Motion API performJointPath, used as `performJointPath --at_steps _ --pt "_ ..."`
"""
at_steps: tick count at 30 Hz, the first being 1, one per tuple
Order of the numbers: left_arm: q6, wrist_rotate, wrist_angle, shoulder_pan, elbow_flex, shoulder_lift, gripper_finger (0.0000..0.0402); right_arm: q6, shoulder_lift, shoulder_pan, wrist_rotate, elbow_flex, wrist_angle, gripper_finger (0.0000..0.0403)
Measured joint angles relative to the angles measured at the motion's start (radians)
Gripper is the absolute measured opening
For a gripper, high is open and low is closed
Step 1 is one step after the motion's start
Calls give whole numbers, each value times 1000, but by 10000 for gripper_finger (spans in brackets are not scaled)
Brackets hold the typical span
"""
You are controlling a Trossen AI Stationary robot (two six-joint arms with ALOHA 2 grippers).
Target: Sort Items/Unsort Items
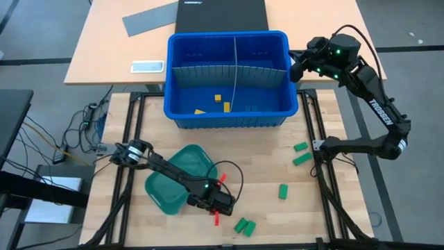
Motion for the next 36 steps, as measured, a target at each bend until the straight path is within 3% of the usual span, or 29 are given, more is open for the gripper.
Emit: performJointPath --at_steps 7,14,20,29,36 --pt "33 22 8 2 2 -3 123 0 0 0 -1 0 19 0" --pt "95 42 12 2 65 2 123 12 0 0 0 0 43 0" --pt "172 27 -81 13 210 2 123 13 0 0 -1 0 43 0" --pt "372 -110 -403 92 512 0 123 12 0 0 -1 0 57 1" --pt "583 -289 -458 260 708 -1 123 0 -22 0 0 -1 89 1"
